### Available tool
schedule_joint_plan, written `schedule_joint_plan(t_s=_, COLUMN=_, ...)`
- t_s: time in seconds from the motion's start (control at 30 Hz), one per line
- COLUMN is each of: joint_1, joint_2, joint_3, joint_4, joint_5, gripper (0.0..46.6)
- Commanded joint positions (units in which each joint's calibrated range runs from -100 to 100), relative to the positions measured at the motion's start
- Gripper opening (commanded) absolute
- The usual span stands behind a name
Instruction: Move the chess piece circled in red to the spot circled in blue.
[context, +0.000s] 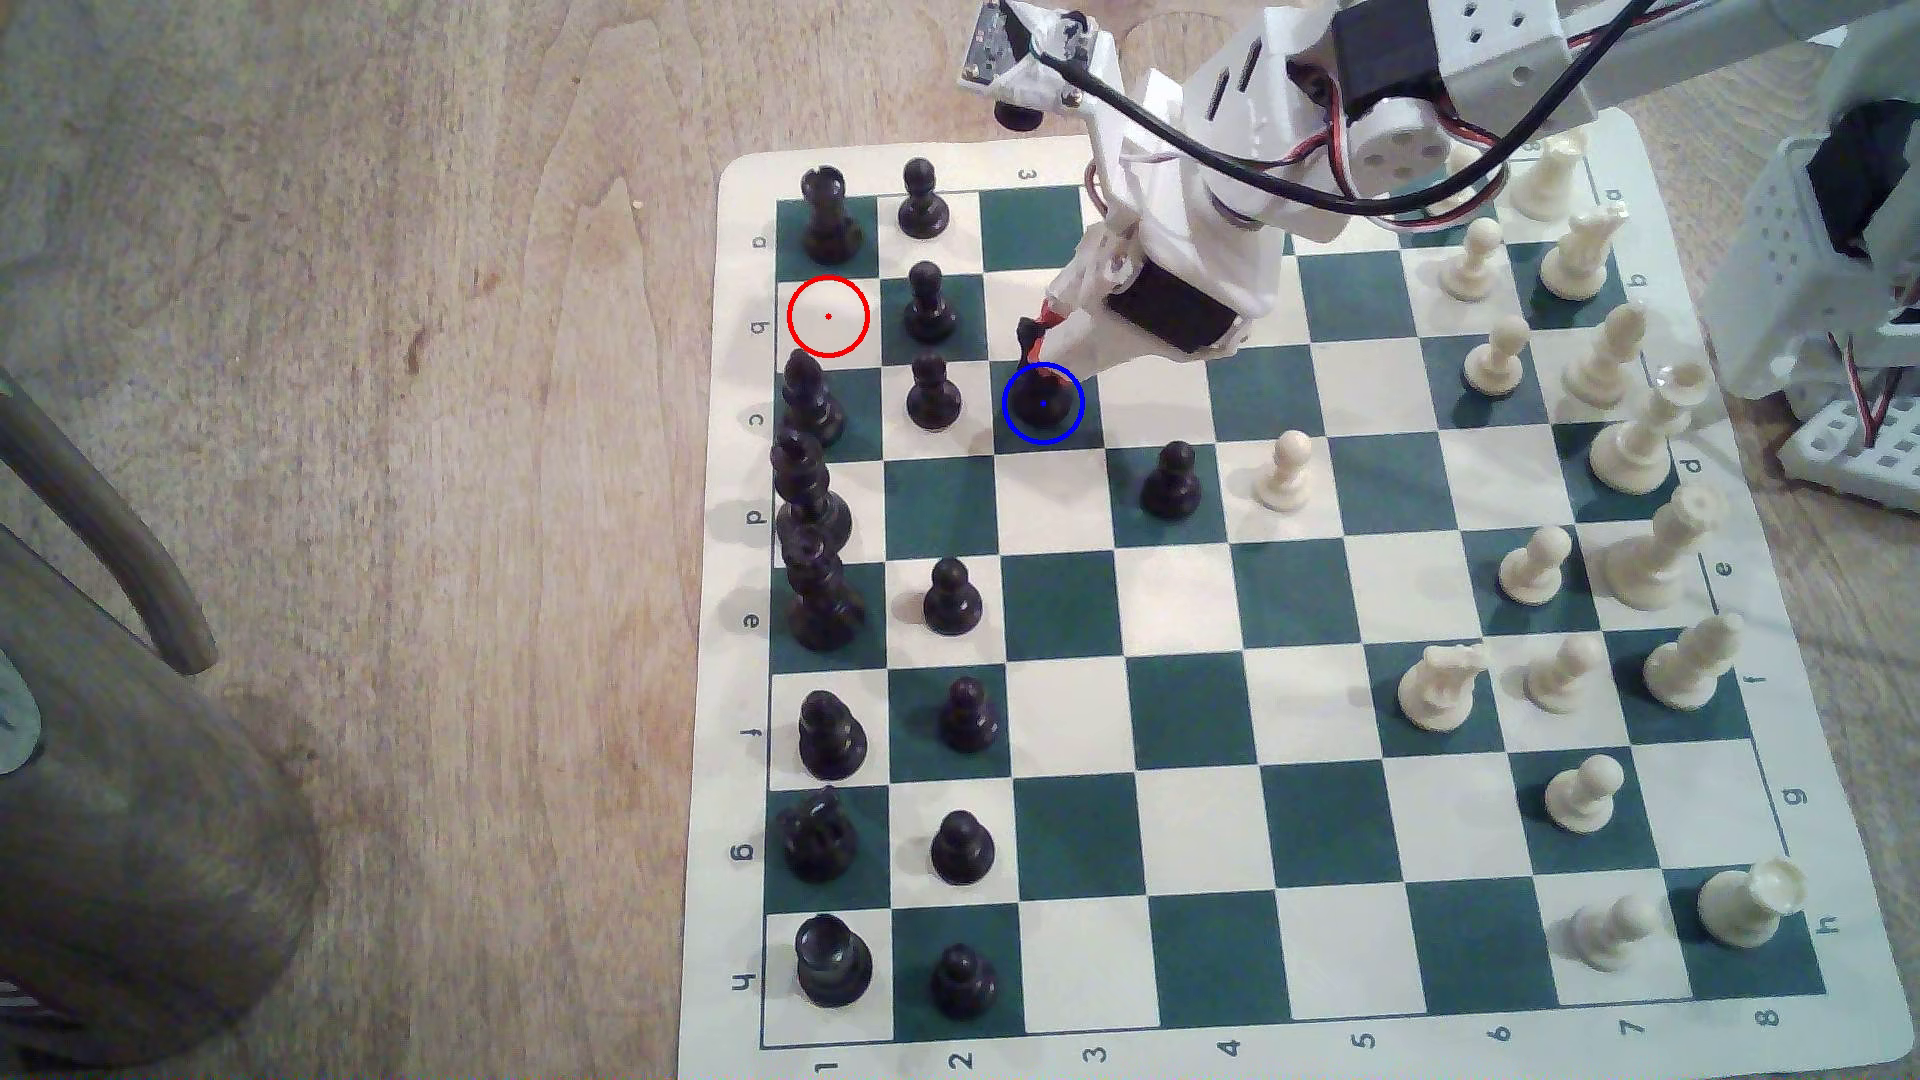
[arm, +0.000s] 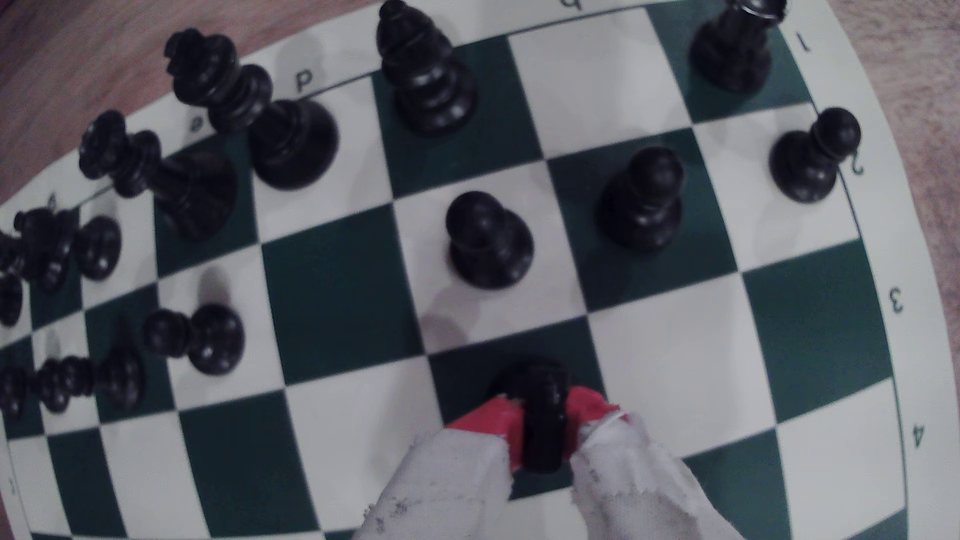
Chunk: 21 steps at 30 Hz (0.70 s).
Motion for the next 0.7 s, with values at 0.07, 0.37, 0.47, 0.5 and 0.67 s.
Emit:
schedule_joint_plan(t_s=0.07, joint_1=0.14, joint_2=-1.0, joint_3=-2.29, joint_4=-0.45, joint_5=0.15, gripper=0.2)
schedule_joint_plan(t_s=0.37, joint_1=-0.4, joint_2=-3.04, joint_3=-2.11, joint_4=0.7, joint_5=-0.15, gripper=18.2)
schedule_joint_plan(t_s=0.47, joint_1=-0.33, joint_2=-3.72, joint_3=-1.93, joint_4=0.7, joint_5=-0.24, gripper=22.1)
schedule_joint_plan(t_s=0.5, joint_1=-0.33, joint_2=-3.89, joint_3=-1.84, joint_4=0.7, joint_5=-0.34, gripper=23.0)
schedule_joint_plan(t_s=0.67, joint_1=0.14, joint_2=-6.18, joint_3=-2.2, joint_4=2.59, joint_5=-0.54, gripper=25.6)
